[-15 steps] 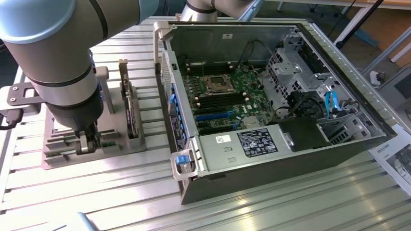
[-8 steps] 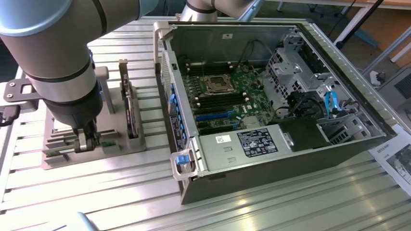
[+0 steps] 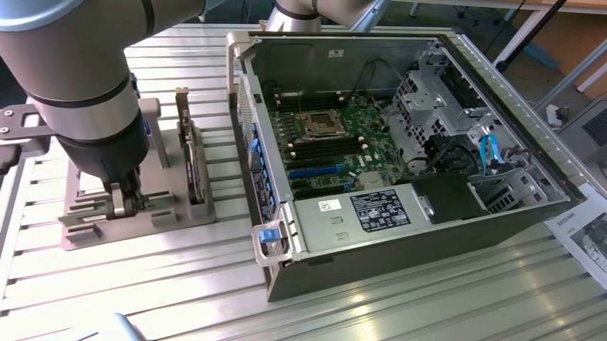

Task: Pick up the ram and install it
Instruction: 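Pick up the ram and move it above insertion slot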

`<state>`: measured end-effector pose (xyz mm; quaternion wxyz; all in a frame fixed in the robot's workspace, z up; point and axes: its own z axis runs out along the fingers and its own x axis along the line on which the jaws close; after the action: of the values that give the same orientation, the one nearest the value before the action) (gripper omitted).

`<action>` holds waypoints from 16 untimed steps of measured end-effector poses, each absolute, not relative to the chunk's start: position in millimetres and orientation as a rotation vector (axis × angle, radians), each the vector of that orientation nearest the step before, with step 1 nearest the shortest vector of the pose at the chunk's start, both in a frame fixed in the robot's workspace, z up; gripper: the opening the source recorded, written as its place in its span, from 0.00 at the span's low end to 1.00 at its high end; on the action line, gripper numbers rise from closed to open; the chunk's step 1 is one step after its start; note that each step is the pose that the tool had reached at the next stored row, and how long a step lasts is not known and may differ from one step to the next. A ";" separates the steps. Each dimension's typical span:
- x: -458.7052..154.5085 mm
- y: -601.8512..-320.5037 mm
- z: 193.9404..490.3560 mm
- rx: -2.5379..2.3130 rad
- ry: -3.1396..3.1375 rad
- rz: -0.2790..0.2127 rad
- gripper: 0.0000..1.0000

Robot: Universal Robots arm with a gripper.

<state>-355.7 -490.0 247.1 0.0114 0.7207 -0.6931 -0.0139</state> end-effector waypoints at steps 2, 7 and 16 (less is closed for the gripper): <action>-355.6 -490.0 250.4 2.248 -2.162 -0.043 0.12; -355.4 -490.0 261.4 2.248 -2.162 -0.044 0.12; -355.4 -490.0 274.7 2.247 -2.162 -0.044 0.12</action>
<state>-355.4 -490.0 274.7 0.0115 0.7206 -0.6931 -0.0140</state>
